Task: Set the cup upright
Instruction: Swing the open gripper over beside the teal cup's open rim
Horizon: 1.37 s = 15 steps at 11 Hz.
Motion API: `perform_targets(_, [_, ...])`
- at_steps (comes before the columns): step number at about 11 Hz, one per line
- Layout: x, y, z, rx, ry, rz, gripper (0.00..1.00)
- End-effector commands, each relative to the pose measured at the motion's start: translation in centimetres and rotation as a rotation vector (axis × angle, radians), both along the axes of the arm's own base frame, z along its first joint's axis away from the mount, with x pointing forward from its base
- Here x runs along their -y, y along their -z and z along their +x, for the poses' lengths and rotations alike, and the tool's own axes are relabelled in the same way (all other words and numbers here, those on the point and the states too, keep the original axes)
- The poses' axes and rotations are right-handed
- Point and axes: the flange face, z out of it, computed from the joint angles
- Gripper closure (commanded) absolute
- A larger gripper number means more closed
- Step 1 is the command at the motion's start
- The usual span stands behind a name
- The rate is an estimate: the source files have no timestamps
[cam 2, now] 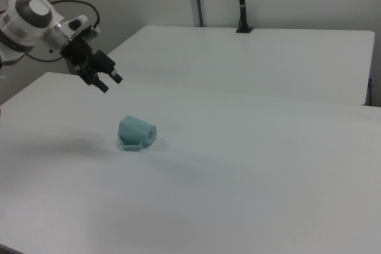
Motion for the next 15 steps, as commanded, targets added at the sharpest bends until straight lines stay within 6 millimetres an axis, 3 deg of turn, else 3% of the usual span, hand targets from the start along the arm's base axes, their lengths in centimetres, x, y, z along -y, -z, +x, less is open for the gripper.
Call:
perform_targets(1, [-3.9,1.3,-1.2,0.123,-0.037,-0.148,0.0])
perform_targets(3, [-5.8,3.7,-1.8,0.151,-0.088,-0.276,0.0])
perform_targets(5, [-6.0,5.2,-1.7,0.167,-0.104,-0.36,0.0])
perform_targets(8, [-7.1,9.3,-1.6,0.182,-0.151,-0.508,0.0])
perform_targets(15, [-8.4,14.9,-2.1,0.144,-0.194,-0.572,0.0])
